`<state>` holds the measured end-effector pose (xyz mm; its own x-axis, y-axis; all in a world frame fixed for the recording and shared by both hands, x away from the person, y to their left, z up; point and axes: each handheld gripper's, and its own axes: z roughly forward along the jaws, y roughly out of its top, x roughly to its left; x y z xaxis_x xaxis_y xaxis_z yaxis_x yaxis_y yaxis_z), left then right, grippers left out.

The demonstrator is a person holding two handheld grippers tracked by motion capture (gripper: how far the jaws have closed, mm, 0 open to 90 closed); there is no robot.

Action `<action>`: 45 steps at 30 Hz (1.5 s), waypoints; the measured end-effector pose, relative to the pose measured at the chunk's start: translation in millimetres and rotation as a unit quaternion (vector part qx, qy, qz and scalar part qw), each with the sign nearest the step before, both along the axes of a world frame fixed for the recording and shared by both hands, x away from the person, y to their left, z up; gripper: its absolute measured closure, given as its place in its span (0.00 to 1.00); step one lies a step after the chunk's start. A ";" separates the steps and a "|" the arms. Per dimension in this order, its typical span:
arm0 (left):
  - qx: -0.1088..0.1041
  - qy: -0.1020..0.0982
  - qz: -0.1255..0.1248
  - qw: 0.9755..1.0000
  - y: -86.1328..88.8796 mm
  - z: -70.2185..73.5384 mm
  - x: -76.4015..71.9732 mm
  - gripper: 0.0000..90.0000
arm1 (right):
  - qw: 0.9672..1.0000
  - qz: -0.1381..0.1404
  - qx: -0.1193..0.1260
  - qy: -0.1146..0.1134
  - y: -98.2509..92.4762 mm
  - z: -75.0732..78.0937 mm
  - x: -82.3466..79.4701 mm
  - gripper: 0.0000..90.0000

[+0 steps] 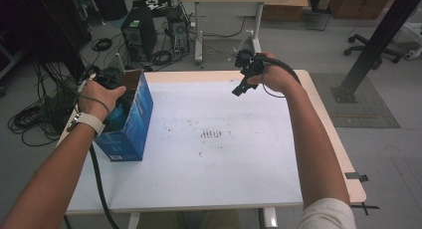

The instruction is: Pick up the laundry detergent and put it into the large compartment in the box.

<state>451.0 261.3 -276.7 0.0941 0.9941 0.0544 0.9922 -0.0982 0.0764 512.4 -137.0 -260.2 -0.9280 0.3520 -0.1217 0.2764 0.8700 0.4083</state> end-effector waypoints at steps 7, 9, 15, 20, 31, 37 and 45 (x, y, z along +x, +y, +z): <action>-0.004 0.002 -0.002 1.000 1.7 0.1 0.1 0.36 | 1.000 -0.004 0.001 0.000 -2.6 -0.7 -0.7 0.09; -0.003 0.000 -0.002 1.000 2.4 0.1 -0.1 0.36 | 1.000 -0.002 0.000 0.000 -2.4 -1.0 -0.7 0.09; -0.007 0.002 -0.003 1.000 3.1 0.4 -0.5 0.35 | 1.000 -0.003 0.001 0.002 -2.0 -1.4 -1.1 0.09; -0.007 0.003 -0.004 1.000 2.2 0.4 -0.6 0.32 | 1.000 -0.002 0.000 0.002 -2.6 -1.0 -1.5 0.09; -0.006 -0.001 -0.004 1.000 0.9 1.1 -1.4 0.28 | 1.000 -0.004 0.002 0.001 -4.5 -0.4 -3.1 0.09; -0.005 -0.001 -0.007 1.000 0.5 1.7 -1.9 0.27 | 1.000 -0.004 0.002 0.001 -5.0 0.5 -3.7 0.09; -0.011 -0.004 -0.010 1.000 0.9 5.2 -3.9 0.27 | 1.000 -0.005 0.003 0.001 -5.2 1.4 -4.9 0.09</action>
<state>447.1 262.1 -271.4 0.1132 0.9930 0.0333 0.9894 -0.1157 0.0872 507.5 -142.2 -258.9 -0.9246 0.3620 -0.1188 0.2857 0.8650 0.4124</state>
